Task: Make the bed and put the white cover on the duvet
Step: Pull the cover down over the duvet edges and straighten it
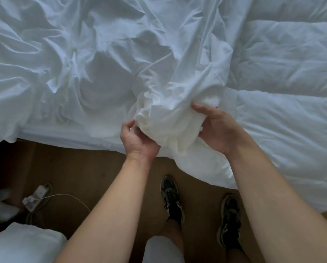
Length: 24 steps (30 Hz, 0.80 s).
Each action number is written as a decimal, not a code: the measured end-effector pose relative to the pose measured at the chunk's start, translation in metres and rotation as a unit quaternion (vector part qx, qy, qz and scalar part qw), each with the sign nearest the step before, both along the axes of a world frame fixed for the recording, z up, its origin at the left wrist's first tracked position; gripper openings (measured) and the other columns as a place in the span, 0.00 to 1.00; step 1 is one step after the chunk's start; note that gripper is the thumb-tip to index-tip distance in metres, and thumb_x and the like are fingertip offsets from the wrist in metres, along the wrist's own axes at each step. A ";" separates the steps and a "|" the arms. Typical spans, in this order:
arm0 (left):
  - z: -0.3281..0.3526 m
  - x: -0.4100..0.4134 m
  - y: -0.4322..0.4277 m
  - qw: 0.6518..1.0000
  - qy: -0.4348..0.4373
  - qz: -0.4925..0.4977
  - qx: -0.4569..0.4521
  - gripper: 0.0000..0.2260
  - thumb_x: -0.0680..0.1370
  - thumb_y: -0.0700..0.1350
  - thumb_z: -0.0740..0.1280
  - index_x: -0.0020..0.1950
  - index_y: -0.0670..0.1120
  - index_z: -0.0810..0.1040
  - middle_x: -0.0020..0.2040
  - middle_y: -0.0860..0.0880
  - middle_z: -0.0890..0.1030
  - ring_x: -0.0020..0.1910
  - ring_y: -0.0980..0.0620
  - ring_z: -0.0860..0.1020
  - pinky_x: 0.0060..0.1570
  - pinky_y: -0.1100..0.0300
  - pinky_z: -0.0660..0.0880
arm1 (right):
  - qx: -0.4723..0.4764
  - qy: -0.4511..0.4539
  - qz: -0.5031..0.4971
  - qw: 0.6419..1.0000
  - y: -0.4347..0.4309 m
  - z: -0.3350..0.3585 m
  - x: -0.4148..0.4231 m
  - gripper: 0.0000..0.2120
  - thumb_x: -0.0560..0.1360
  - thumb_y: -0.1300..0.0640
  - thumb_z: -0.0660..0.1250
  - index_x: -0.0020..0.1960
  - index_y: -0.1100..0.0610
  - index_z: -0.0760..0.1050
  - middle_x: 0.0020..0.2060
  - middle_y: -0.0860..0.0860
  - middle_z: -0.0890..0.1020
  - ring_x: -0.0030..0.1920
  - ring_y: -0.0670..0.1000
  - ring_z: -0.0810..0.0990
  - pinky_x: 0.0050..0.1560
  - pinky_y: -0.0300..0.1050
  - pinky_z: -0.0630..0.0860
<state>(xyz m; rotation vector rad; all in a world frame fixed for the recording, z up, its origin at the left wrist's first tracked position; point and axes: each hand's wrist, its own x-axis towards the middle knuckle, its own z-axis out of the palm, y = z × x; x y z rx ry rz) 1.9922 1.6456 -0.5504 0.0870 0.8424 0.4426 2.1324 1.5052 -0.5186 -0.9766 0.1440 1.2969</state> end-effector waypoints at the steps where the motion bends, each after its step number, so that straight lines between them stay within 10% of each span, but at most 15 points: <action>1: 0.003 0.001 0.003 1.000 -0.016 0.010 -0.002 0.18 0.73 0.45 0.59 0.56 0.44 0.83 0.58 0.40 0.83 0.57 0.37 0.82 0.59 0.44 0.78 | 0.030 0.002 0.034 0.999 0.011 0.006 0.003 0.09 0.71 0.58 0.74 0.50 0.57 0.78 0.36 0.51 0.69 0.33 0.51 0.68 0.39 0.47 0.73; 3: 0.004 0.003 0.010 0.999 -0.009 0.020 0.024 0.23 0.74 0.37 0.55 0.65 0.41 0.78 0.61 0.38 0.81 0.59 0.36 0.80 0.56 0.43 0.80 | 0.093 0.025 0.093 0.991 0.036 0.020 0.010 0.06 0.69 0.62 0.68 0.45 0.57 0.74 0.39 0.55 0.62 0.36 0.54 0.64 0.42 0.51 0.74; 7: 0.010 0.002 0.009 0.953 0.154 -0.026 0.261 0.30 0.74 0.27 0.61 0.74 0.48 0.68 0.70 0.41 0.74 0.65 0.43 0.78 0.55 0.52 0.81 | -0.018 -0.116 0.055 0.992 0.089 0.027 0.017 0.33 0.71 0.77 0.60 0.72 0.54 0.68 0.56 0.62 0.78 0.47 0.61 0.82 0.47 0.55 0.82; 10: 0.013 0.003 0.006 0.793 0.305 -0.128 0.511 0.49 0.71 0.47 0.81 0.81 0.56 0.51 0.77 0.50 0.62 0.75 0.52 0.66 0.67 0.60 0.74 | -0.073 -0.228 0.043 0.970 0.119 0.024 0.009 0.34 0.69 0.70 0.72 0.72 0.56 0.66 0.56 0.61 0.81 0.46 0.58 0.86 0.47 0.51 0.84; 13: 0.010 0.023 0.029 0.664 0.413 -0.142 0.608 0.38 0.71 0.59 0.78 0.76 0.51 0.65 0.69 0.49 0.71 0.70 0.50 0.70 0.65 0.56 0.74 | -0.070 -0.234 0.024 0.970 0.128 0.015 0.004 0.20 0.70 0.56 0.76 0.59 0.58 0.77 0.51 0.54 0.84 0.47 0.54 0.85 0.48 0.52 0.82; 17: 0.003 0.038 0.079 0.715 0.464 -0.100 0.514 0.12 0.74 0.46 0.66 0.55 0.46 0.83 0.50 0.48 0.85 0.53 0.45 0.82 0.52 0.50 0.80 | -0.167 -0.252 -0.079 0.950 0.114 -0.008 -0.002 0.04 0.76 0.60 0.66 0.43 0.57 0.76 0.34 0.51 0.80 0.32 0.50 0.79 0.38 0.47 0.79; 24: 0.005 0.029 0.105 0.822 0.363 -0.211 0.384 0.14 0.82 0.52 0.61 0.51 0.47 0.83 0.52 0.47 0.86 0.51 0.47 0.84 0.52 0.48 0.82 | -0.204 -0.240 0.037 0.948 0.116 -0.041 -0.032 0.16 0.66 0.49 0.75 0.49 0.56 0.83 0.43 0.54 0.86 0.44 0.53 0.82 0.53 0.54 0.82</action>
